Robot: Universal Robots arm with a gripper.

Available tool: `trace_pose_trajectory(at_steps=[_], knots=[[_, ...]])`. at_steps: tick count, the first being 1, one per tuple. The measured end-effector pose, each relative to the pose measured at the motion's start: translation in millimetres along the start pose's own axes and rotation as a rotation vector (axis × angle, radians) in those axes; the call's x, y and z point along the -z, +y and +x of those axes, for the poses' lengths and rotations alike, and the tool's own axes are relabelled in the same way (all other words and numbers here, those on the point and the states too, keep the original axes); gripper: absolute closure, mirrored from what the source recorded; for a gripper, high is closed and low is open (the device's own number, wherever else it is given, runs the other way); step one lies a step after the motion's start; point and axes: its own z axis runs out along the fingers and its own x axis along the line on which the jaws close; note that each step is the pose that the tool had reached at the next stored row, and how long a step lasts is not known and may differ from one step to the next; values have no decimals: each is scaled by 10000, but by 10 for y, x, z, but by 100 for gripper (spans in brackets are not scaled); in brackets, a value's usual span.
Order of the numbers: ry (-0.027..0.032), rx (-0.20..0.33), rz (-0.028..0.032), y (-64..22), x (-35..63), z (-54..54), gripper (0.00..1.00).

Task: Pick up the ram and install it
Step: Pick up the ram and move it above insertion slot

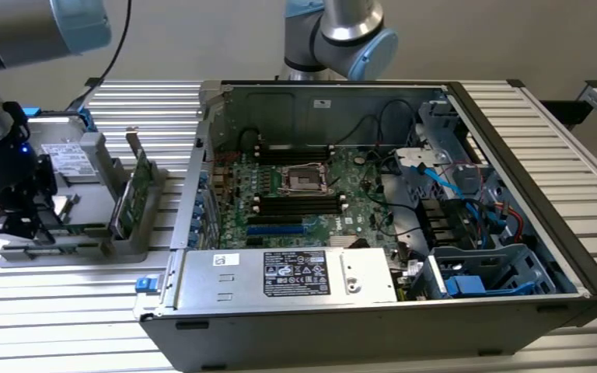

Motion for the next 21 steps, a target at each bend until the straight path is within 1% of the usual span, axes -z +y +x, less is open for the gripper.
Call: trace_pose_trajectory(at_steps=[7, 15, 21], knots=[[0, 0, 0, -8, -127, -2, 64], [0, 0, 0, -48, -271, -5, 64], [-6, 0, 1, -58, -370, -6, 64]])
